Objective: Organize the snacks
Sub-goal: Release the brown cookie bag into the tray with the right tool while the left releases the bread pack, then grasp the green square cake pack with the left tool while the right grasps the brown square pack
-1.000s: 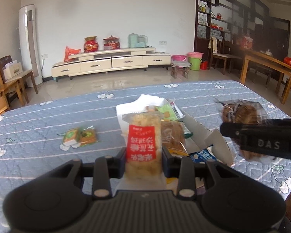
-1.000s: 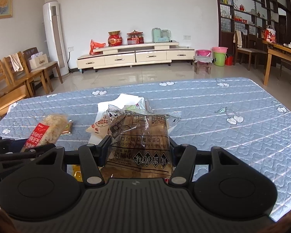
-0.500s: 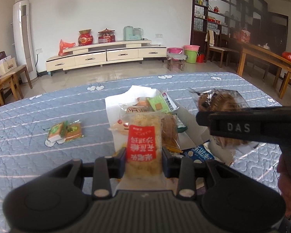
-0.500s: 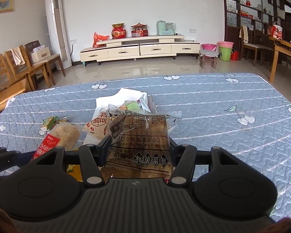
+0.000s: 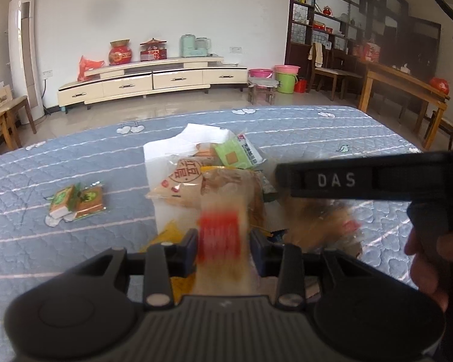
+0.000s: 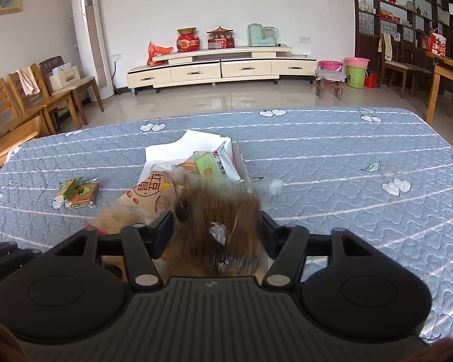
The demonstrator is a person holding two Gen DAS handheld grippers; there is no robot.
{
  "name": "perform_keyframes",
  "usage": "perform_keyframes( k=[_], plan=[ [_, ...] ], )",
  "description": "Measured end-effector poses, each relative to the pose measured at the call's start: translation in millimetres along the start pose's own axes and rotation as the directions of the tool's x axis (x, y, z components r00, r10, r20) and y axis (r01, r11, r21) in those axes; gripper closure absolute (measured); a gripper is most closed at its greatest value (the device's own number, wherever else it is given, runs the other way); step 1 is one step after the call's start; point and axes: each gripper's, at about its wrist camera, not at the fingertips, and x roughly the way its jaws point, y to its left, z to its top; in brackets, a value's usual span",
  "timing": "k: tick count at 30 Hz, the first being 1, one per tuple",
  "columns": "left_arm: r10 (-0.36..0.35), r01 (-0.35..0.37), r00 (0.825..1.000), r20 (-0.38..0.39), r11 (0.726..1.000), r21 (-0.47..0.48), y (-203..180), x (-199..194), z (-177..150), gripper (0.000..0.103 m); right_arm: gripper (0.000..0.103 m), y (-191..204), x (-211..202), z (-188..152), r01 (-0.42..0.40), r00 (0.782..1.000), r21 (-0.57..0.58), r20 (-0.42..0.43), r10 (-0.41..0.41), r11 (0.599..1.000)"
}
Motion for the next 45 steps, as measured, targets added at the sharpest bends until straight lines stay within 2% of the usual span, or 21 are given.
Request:
perform_keyframes(
  k=[3,8,13,17,20,25,31,36,39,45],
  plan=[
    [-0.019,0.020,1.000,0.004,1.000,-0.002,0.8,-0.2,-2.5,0.050,0.012,-2.8,-5.2,1.0,-0.001,1.000,0.009,0.010,0.001,1.000],
    [0.003,-0.003,1.000,0.012,0.999,-0.035,8.3,-6.9,-2.0,0.041,0.012,-3.2,-21.9,2.9,0.006,0.999,0.014,0.038,-0.006,1.000],
    [0.076,-0.073,0.996,0.039,0.995,-0.060,24.2,-22.8,0.2,0.028,0.009,7.8,-39.9,5.4,0.012,0.997,-0.009,0.074,-0.011,1.000],
    [0.137,-0.132,0.990,0.044,0.986,-0.105,46.1,-34.8,-2.1,0.026,0.005,21.4,-46.8,5.2,-0.013,0.996,-0.017,0.083,0.015,1.000],
    [0.185,-0.177,0.982,0.048,0.975,-0.136,64.5,-42.4,-4.9,0.024,0.005,34.4,-47.7,3.7,-0.035,0.996,-0.035,0.080,0.037,0.999],
    [0.268,-0.257,0.962,0.043,0.950,-0.177,96.6,-43.3,-6.3,0.015,0.003,59.1,-47.4,1.8,-0.080,0.994,-0.066,0.074,0.084,0.995],
    [0.346,-0.334,0.938,0.022,0.919,-0.212,136.1,-14.8,6.2,0.011,0.001,76.5,-46.5,0.8,-0.126,0.989,-0.094,0.065,0.132,0.988],
    [0.363,-0.354,0.932,0.005,0.910,-0.217,158.1,26.1,18.8,0.008,0.000,85.0,-40.5,3.3,-0.159,0.984,-0.103,0.059,0.166,0.982],
    [0.343,-0.340,0.939,-0.018,0.918,-0.203,167.2,54.6,23.8,0.007,0.000,86.2,-33.1,5.2,-0.173,0.982,-0.105,0.052,0.179,0.979],
    [0.368,-0.373,0.928,-0.058,0.910,-0.182,190.8,99.1,24.8,0.006,0.000,86.2,-21.8,7.8,-0.189,0.980,-0.092,0.042,0.193,0.978]
  ],
)
